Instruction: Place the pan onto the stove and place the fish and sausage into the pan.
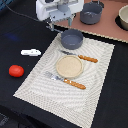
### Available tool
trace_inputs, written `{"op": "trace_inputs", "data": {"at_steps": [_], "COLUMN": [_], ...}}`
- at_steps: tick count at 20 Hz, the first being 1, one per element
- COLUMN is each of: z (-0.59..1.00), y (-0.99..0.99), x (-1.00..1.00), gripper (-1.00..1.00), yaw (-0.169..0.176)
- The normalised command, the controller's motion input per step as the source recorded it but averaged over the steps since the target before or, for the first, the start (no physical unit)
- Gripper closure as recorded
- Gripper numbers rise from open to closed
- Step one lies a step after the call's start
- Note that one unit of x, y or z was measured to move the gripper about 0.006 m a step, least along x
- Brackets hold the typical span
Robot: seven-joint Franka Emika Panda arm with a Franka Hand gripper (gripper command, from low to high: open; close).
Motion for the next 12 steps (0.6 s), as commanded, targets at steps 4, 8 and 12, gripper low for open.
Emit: {"op": "trace_inputs", "data": {"at_steps": [4, 8, 12], "z": [-0.31, -0.32, -0.27], "y": [0.0, 0.0, 0.0], "x": [0.29, 0.27, 0.19], "gripper": [-1.0, -1.0, -1.0], "yaw": [-0.01, -0.015, -0.025]}}
